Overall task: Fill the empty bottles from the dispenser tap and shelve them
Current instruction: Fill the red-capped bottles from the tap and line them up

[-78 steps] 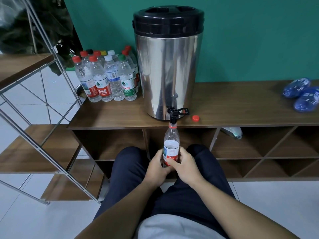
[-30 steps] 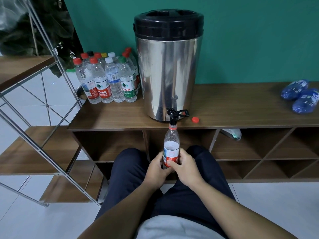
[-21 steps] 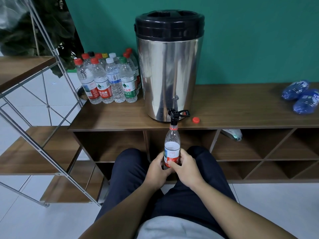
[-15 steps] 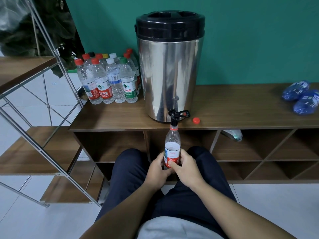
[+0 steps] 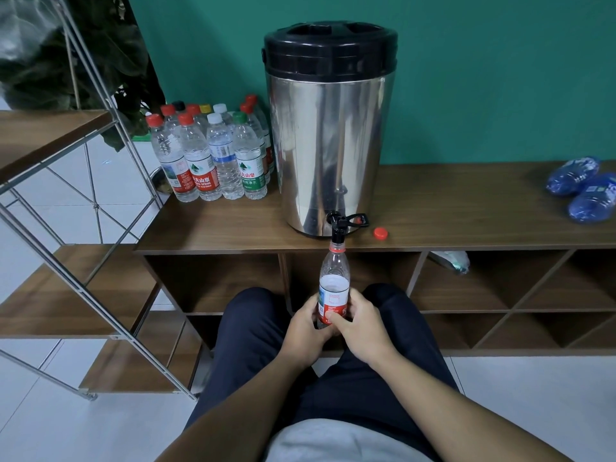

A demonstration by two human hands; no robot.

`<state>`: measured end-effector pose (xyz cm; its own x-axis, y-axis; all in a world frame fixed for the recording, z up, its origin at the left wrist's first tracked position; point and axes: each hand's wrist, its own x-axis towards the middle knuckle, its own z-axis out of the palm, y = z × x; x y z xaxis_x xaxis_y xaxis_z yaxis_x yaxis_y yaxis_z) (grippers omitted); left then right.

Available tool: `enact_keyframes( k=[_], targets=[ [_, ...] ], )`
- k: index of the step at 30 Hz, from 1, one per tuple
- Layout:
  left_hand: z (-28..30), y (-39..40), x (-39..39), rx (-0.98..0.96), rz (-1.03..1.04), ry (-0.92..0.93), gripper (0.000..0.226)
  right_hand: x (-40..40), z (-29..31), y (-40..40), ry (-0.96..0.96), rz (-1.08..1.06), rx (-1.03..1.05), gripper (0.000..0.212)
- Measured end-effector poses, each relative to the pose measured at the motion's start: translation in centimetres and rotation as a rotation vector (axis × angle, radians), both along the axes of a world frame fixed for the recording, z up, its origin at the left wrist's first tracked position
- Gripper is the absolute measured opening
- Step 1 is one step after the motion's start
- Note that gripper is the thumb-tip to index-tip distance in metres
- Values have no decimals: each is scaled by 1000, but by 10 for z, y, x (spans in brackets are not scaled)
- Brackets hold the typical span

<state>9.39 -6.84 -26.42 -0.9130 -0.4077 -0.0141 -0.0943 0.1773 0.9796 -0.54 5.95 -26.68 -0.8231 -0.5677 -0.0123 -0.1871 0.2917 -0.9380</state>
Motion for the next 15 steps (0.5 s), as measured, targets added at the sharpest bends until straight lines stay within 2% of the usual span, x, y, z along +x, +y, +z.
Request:
enact_keyframes(
  k=[15],
  targets=[
    [-1, 0, 0, 1, 1, 6, 62, 1, 2, 1, -2, -3, 5, 55]
  ],
)
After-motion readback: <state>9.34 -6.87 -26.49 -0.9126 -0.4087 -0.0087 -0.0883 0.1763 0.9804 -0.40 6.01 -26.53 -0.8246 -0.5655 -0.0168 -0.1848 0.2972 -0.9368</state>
